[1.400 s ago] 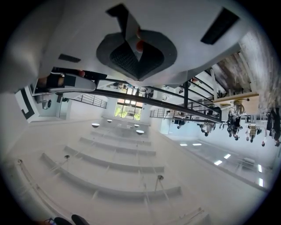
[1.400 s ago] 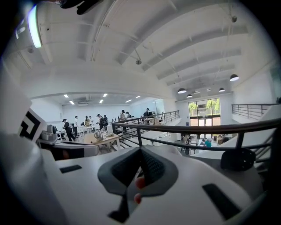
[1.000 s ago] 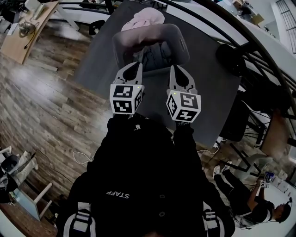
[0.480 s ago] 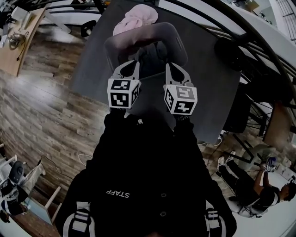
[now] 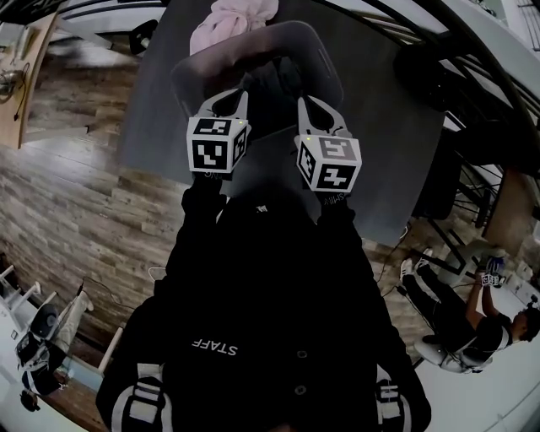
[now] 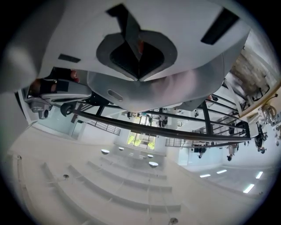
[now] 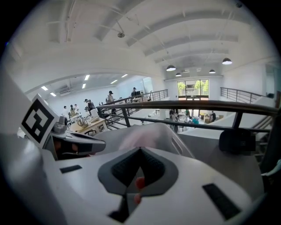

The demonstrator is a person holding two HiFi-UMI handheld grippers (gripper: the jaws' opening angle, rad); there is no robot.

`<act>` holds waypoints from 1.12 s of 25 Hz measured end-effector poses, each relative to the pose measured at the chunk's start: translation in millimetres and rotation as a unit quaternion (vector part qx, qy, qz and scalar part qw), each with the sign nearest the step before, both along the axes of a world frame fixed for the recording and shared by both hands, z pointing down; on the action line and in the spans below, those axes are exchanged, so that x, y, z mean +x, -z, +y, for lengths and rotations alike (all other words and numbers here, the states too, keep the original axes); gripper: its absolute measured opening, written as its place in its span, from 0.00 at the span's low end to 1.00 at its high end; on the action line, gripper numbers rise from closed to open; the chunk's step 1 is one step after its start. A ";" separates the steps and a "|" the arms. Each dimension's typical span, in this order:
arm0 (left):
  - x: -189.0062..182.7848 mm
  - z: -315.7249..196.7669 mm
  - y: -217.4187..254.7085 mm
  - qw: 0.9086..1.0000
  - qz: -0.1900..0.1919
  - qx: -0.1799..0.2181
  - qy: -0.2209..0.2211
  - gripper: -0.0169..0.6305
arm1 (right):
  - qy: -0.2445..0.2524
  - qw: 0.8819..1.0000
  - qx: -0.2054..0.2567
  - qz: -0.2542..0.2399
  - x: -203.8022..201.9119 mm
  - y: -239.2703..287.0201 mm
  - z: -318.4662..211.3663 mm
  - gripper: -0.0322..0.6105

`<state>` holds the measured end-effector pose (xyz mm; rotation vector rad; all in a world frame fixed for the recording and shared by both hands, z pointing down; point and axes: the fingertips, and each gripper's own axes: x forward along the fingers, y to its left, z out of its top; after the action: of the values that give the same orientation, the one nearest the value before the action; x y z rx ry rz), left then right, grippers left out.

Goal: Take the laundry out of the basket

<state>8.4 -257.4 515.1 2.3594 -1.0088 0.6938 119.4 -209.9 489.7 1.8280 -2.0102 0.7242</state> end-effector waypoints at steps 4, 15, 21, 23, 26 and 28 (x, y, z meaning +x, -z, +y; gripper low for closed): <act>4.9 1.2 -14.8 1.000 -0.011 -0.013 -0.016 0.03 | -0.003 1.000 -0.016 -0.004 -0.9 -12.5 -4.3 0.07; 26.7 -23.0 -51.5 0.993 -0.038 -0.042 -0.099 0.16 | -0.014 0.998 -0.051 -0.017 7.4 -28.1 -34.5 0.07; 36.7 -20.8 -78.3 0.986 -0.065 -0.063 -0.143 0.29 | -0.029 0.997 -0.068 -0.023 16.0 -33.4 -40.1 0.07; 37.4 -19.1 -91.4 0.979 -0.087 -0.068 -0.169 0.39 | -0.029 0.997 -0.068 -0.025 14.7 -33.3 -41.9 0.07; 37.6 -19.1 -109.0 0.969 -0.116 -0.073 -0.205 0.51 | -0.028 0.997 -0.071 -0.027 12.5 -34.6 -43.2 0.07; 39.9 -17.7 -119.0 0.960 -0.133 -0.077 -0.236 0.60 | -0.029 0.996 -0.076 -0.026 12.5 -36.2 -43.8 0.07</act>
<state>48.3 -275.1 634.1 2.4255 -0.4585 1.2447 131.9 -253.8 525.9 1.8037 -1.8820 0.9238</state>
